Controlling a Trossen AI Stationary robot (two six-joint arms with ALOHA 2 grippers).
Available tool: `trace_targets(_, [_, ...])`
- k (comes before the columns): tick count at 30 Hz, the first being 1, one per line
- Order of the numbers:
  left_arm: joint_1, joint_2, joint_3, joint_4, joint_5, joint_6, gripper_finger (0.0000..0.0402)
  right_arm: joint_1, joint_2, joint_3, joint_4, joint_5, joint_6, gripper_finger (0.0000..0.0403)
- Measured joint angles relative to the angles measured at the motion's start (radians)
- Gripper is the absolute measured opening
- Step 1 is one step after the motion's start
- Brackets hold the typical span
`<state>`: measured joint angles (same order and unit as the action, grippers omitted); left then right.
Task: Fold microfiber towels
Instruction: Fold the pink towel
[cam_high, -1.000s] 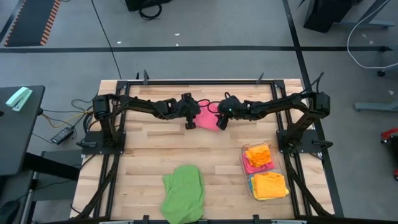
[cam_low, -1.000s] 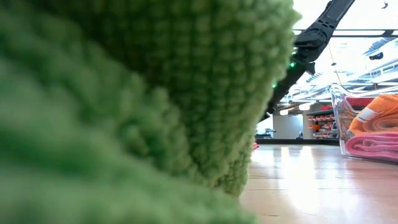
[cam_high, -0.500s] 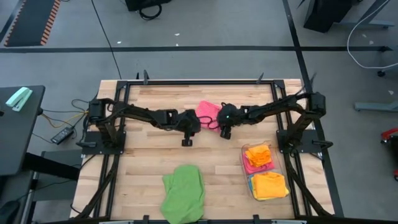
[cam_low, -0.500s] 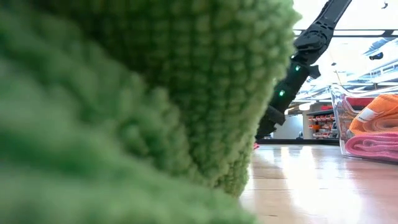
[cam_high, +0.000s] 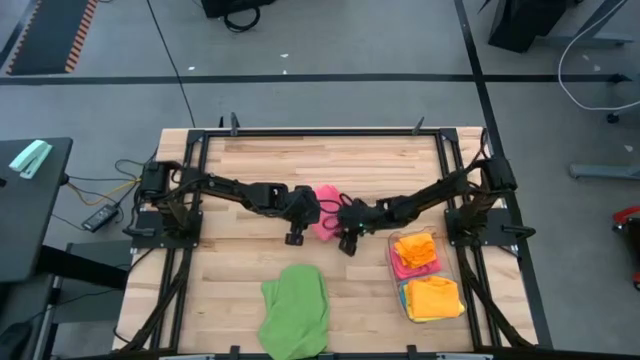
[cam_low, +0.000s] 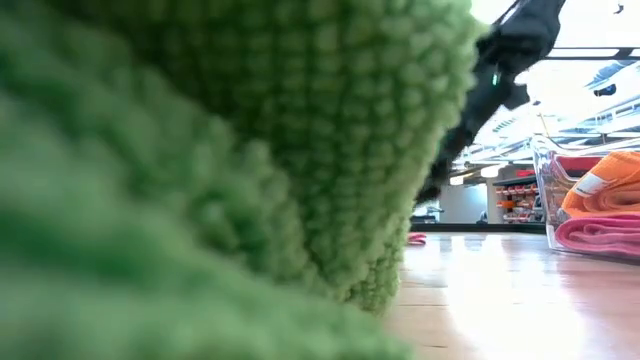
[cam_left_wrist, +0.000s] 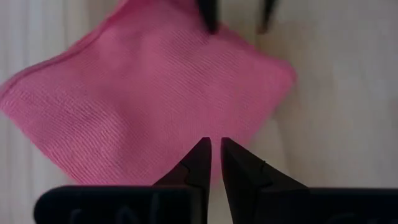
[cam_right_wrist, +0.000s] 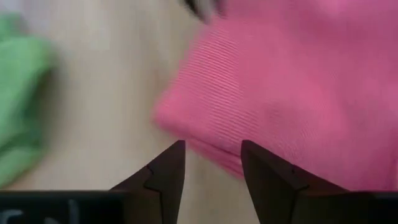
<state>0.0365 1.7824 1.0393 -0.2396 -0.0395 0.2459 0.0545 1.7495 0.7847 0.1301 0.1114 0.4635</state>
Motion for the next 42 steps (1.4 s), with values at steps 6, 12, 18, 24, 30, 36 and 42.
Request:
trace_targets(6, [-0.040, 0.000, 0.000, -0.005, 0.000, 0.000, 0.0036, 0.028, -0.061, 0.097, -0.171, 0.041, -0.306, 0.0164])
trace_targets(12, [-0.064, 0.001, 0.000, 0.001, 0.000, -0.038, 0.0039, 0.021, -0.061, 0.087, -0.209, 0.059, -0.712, 0.0167])
trace_targets(18, [-0.074, 0.001, 0.000, -0.005, 0.000, -0.102, 0.0042, -0.030, -0.061, 0.078, -0.204, -0.087, -0.859, 0.0211])
trace_targets(24, [-0.074, 0.002, 0.000, 0.004, 0.000, -0.136, 0.0031, -0.057, -0.016, 0.077, -0.170, -0.145, -0.976, 0.0247])
trace_targets(30, [-0.075, 0.002, 0.000, 0.001, 0.000, -0.195, 0.0032, -0.062, 0.061, 0.079, -0.117, -0.127, -1.048, 0.0237])
trace_targets(36, [-0.085, 0.002, 0.000, -0.008, 0.000, -0.243, 0.0038, -0.104, 0.072, 0.080, -0.113, -0.158, -1.071, 0.0186])
trace_targets(42, [-0.118, 0.002, 0.000, -0.008, 0.000, -0.243, 0.0026, -0.143, 0.073, 0.080, -0.125, -0.201, -1.110, 0.0112])
